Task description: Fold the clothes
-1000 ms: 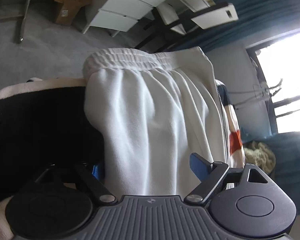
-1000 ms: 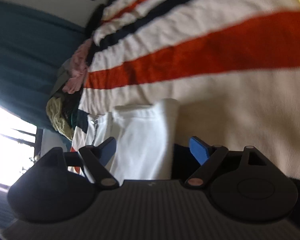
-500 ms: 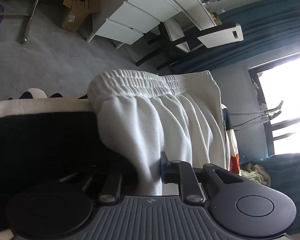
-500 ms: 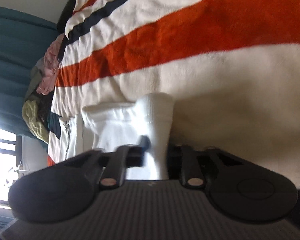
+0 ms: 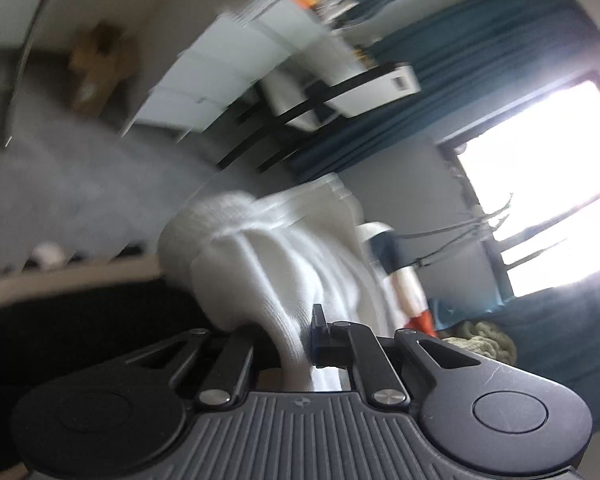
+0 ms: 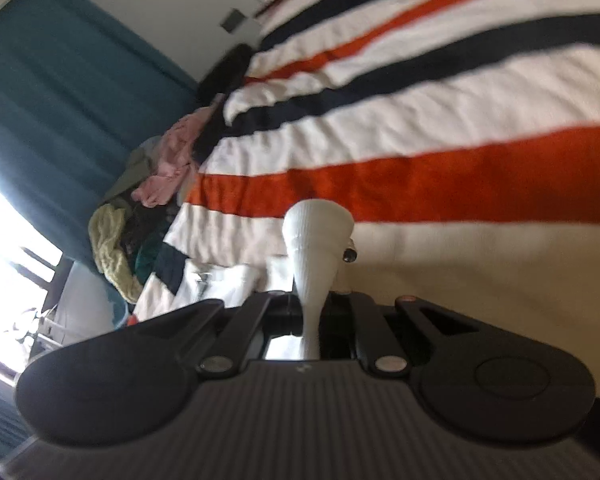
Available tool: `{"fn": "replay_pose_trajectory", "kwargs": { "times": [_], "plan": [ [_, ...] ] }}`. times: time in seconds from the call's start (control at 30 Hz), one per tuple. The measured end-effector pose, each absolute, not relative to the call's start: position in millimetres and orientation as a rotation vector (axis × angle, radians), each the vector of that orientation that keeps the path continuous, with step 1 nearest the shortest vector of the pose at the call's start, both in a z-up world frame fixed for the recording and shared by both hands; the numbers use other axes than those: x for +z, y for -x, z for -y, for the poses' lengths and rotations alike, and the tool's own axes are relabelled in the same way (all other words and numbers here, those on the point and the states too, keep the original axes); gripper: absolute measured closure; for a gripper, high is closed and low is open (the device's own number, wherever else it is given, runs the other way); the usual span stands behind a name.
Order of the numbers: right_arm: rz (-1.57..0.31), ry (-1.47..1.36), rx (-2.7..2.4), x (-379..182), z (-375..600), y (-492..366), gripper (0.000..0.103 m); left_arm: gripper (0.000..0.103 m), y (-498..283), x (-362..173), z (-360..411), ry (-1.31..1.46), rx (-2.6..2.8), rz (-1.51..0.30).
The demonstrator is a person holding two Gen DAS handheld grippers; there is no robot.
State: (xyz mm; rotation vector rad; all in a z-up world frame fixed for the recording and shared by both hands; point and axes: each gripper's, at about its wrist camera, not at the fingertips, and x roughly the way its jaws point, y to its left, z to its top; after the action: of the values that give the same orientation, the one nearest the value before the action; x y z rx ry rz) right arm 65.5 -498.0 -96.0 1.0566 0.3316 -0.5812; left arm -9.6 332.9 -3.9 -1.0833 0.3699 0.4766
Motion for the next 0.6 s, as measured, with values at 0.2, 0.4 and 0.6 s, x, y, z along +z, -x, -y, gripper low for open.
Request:
{"fn": "replay_pose_trajectory", "kwargs": {
  "times": [0.2,0.4,0.6],
  "plan": [
    [-0.296,-0.977,-0.558,-51.5,500.0,-125.9,0.098,0.096,-57.6,32.5,-341.7,1.077,0.455,-0.344],
    [-0.268,-0.862,-0.550,-33.4,486.5,-252.8,0.098,0.096,-188.2,43.9,-335.8,0.972,0.507,-0.294],
    [-0.312,-0.746,-0.607,-79.3,473.7,-378.4,0.098,0.095,-344.9,6.2,-318.0,0.867,0.601,-0.352]
  ]
}}
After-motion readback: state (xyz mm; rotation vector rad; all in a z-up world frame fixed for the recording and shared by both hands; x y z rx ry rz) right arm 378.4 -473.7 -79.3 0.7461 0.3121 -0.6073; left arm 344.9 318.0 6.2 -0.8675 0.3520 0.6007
